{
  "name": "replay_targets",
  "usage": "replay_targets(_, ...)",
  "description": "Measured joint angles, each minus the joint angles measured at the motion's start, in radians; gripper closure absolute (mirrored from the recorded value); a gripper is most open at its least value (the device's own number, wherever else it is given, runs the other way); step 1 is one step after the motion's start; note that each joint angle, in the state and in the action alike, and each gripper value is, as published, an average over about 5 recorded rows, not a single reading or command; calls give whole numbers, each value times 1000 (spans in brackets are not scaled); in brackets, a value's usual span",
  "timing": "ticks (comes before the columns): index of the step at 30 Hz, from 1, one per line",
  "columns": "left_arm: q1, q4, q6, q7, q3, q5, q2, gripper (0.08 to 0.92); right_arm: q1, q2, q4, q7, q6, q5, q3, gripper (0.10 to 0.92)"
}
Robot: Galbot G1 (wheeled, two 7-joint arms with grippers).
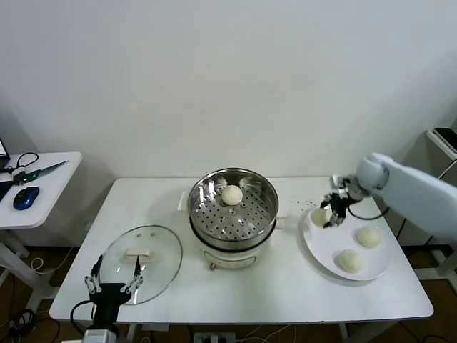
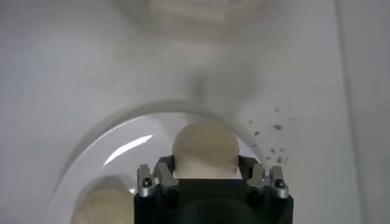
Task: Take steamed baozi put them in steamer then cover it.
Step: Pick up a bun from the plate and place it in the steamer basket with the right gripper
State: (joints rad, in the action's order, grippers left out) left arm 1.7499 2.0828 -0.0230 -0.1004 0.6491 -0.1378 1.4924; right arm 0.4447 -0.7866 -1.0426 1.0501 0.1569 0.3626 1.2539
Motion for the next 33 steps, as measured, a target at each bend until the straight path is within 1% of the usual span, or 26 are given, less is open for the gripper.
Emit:
replay_targets(8,10,13,12,25,-22,-10,1,177,241,-113,-19,-16,33,215,188,347)
replay_targets(17,33,37,37,55,-35,-42,-8,177,354,-316,-20,-78,97,434,298,347)
replay_targets(24,48,50,57,70,-41,-56,-21,177,361,-452,-22,-133,139,516,341,347)
replay_targets(33,36,53,79,78,-49,-65,-25,177,288,-582,4,-189,171,538,369,347)
